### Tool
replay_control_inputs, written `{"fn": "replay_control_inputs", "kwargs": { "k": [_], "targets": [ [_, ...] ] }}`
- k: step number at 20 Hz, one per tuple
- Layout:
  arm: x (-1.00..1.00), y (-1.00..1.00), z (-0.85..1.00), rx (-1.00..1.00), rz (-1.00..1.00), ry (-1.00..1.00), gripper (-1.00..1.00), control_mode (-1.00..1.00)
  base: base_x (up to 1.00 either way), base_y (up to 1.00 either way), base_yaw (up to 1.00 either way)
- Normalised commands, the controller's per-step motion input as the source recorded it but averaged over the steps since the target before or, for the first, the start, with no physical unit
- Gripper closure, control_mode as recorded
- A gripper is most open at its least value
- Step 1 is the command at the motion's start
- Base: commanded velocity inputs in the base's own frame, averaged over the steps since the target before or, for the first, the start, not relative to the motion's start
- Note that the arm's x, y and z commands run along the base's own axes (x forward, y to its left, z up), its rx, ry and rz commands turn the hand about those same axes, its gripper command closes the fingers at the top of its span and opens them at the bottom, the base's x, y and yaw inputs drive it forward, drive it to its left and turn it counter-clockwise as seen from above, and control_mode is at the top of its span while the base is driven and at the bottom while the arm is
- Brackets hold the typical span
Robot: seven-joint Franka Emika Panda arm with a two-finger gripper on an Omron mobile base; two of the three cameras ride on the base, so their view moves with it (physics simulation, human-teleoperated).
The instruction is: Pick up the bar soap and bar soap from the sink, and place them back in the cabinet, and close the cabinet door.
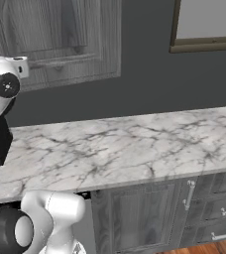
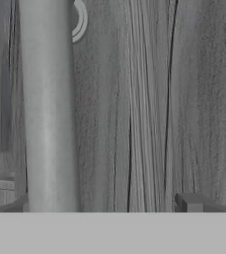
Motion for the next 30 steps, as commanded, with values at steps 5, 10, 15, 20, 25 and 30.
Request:
{"fn": "replay_control_inputs", "kwargs": {
  "k": [5, 10, 15, 20, 25, 30],
  "targets": [
    [0.41, 0.30, 0.00, -0.01, -0.05, 0.00, -1.00, -1.00, 0.00, 0.00, 0.00],
    [0.41, 0.32, 0.00, -0.02, -0.02, 0.00, -1.00, -1.00, 0.00, 0.00, 0.00],
    [0.37, 0.31, 0.00, -0.01, -0.01, 0.00, -1.00, -1.00, 0.00, 0.00, 0.00],
    [0.34, 0.25, 0.00, 0.00, 0.00, 0.00, -1.00, -1.00, 0.00, 0.00, 0.00],
    [0.33, 0.23, 0.00, 0.00, 0.00, 0.00, -1.00, -1.00, 0.00, 0.00, 0.00],
    [0.24, 0.21, 0.00, 0.00, 0.00, 0.01, -1.00, -1.00, 0.00, 0.00, 0.00]
  ]
}}
